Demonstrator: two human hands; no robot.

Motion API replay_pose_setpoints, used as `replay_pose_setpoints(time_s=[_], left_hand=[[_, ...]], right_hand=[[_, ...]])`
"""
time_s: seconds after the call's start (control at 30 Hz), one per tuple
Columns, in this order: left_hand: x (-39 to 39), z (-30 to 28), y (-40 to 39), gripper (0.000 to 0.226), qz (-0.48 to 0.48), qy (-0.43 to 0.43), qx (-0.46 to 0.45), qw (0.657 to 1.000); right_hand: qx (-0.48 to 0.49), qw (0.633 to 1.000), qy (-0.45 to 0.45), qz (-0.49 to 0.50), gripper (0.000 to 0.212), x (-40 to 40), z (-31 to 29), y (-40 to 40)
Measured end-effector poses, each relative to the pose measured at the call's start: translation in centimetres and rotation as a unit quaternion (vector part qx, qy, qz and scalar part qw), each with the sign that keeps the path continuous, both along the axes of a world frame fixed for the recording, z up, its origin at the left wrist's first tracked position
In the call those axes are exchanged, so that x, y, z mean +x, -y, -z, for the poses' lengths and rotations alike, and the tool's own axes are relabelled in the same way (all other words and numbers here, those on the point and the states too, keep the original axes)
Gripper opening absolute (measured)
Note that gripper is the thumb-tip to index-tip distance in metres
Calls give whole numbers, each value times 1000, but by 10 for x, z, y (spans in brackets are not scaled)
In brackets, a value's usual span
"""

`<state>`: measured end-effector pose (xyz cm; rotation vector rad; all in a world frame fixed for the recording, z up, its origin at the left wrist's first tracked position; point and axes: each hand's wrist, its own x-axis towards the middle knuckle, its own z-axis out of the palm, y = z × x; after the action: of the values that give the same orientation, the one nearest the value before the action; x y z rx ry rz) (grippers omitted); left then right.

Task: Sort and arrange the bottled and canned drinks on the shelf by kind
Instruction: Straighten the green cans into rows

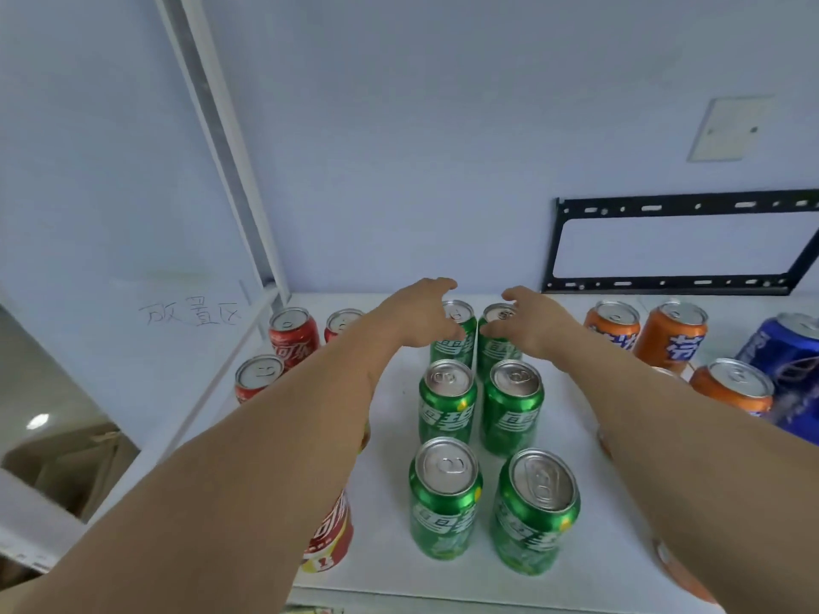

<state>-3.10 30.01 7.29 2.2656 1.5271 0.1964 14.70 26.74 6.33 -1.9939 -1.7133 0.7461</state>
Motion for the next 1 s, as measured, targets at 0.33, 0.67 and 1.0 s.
replay_pose_setpoints(time_s=[0.33,0.67,1.0], left_hand=[[16,16,-29,83,11,-71,16,997],[15,17,-33,88,10,-66,22,998],[-2,-13,8,68,25,-84,39,995]], right_hand=[[-2,999,43,-20,80,10,8,-11],[-10,1000,12,-11,87,12,14,-15],[4,1000,-18,-3,87,11,-15,32]])
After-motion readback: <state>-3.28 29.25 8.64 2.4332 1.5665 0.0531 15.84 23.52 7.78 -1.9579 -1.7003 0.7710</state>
